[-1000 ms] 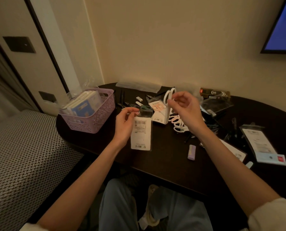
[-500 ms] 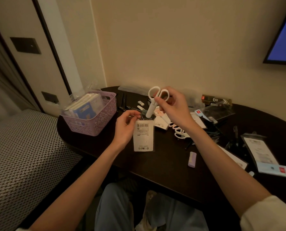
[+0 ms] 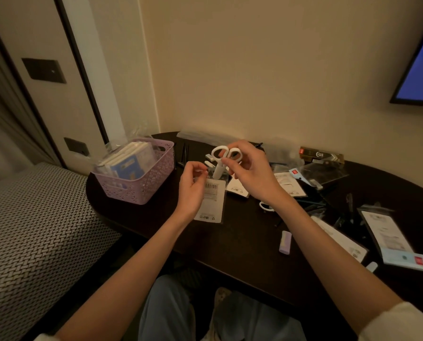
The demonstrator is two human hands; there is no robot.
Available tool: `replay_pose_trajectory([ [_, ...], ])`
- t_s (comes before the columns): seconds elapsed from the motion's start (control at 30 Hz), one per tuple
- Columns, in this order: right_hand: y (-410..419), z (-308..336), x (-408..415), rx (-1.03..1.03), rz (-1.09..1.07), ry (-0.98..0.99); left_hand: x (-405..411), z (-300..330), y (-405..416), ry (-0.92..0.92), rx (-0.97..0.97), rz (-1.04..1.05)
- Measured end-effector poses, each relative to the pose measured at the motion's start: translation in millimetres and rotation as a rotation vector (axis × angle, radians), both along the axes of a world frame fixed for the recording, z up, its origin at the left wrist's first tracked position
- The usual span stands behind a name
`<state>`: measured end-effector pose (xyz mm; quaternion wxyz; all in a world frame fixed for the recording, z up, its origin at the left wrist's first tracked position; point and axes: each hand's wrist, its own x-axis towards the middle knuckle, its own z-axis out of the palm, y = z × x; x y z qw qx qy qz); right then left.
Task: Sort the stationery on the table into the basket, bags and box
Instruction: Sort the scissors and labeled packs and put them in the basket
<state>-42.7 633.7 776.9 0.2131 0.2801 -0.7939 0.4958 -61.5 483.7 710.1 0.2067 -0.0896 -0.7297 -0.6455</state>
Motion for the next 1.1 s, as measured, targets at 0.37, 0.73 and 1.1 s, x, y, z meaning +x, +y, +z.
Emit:
replay_pose_trajectory([
  [0.37, -1, -2, 4, -0.012, -0.020, -0.028, 4, 0, 5, -0.072, 0.070, -0.013],
  [0.73, -2, -11, -7, 0.246, -0.277, -0.046, 9, 11, 5, -0.090, 0.064, -0.152],
  [1.1, 5, -23, -23, 0.517, -0.272, -0.030, 5, 12, -2, -0.184, 0.106, -0.256],
])
